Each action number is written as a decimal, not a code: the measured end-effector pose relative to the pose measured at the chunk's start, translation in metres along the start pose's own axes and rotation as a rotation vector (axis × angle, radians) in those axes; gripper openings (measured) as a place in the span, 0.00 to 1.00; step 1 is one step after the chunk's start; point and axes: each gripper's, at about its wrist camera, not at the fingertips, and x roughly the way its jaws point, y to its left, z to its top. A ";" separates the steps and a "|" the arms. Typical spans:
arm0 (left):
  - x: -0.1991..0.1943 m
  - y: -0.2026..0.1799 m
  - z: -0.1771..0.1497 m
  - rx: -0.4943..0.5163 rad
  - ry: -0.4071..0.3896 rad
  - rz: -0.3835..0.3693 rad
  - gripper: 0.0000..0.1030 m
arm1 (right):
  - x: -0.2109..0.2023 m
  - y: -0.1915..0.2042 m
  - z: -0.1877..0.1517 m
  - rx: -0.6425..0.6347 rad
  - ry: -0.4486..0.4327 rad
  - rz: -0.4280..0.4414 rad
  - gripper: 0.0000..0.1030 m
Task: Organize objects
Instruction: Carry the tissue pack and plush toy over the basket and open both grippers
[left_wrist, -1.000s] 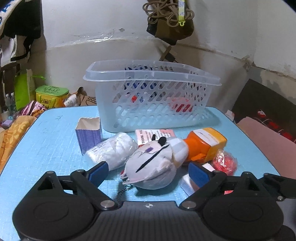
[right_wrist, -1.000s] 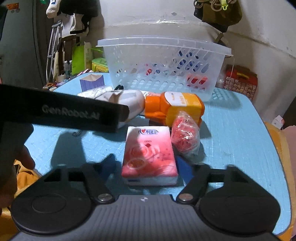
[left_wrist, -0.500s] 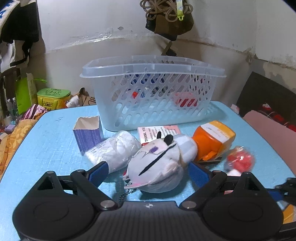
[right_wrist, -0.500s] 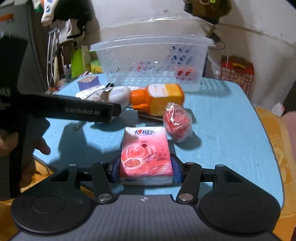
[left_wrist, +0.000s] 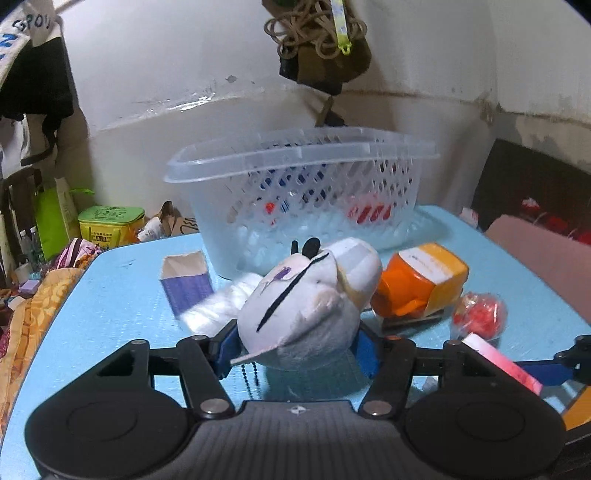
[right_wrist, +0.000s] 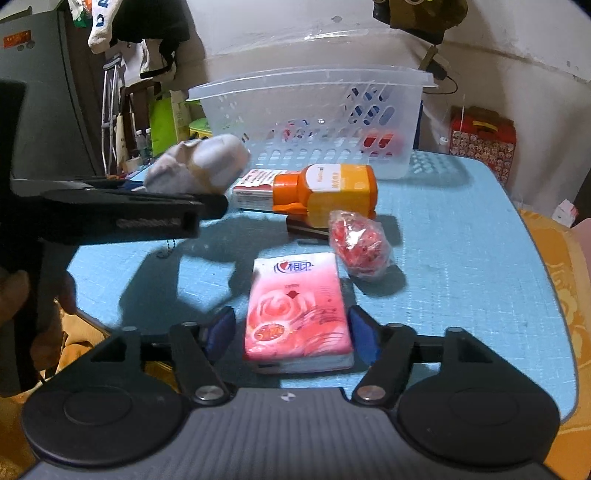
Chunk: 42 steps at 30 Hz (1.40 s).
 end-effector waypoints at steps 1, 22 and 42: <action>-0.002 0.003 0.002 -0.004 -0.001 -0.003 0.63 | 0.001 0.002 0.000 -0.009 0.001 -0.011 0.70; -0.027 0.041 0.006 -0.093 -0.084 -0.043 0.64 | -0.033 0.013 0.015 0.004 -0.156 0.054 0.55; -0.048 0.072 0.014 -0.202 -0.165 -0.153 0.64 | -0.051 -0.014 0.046 0.102 -0.318 0.111 0.55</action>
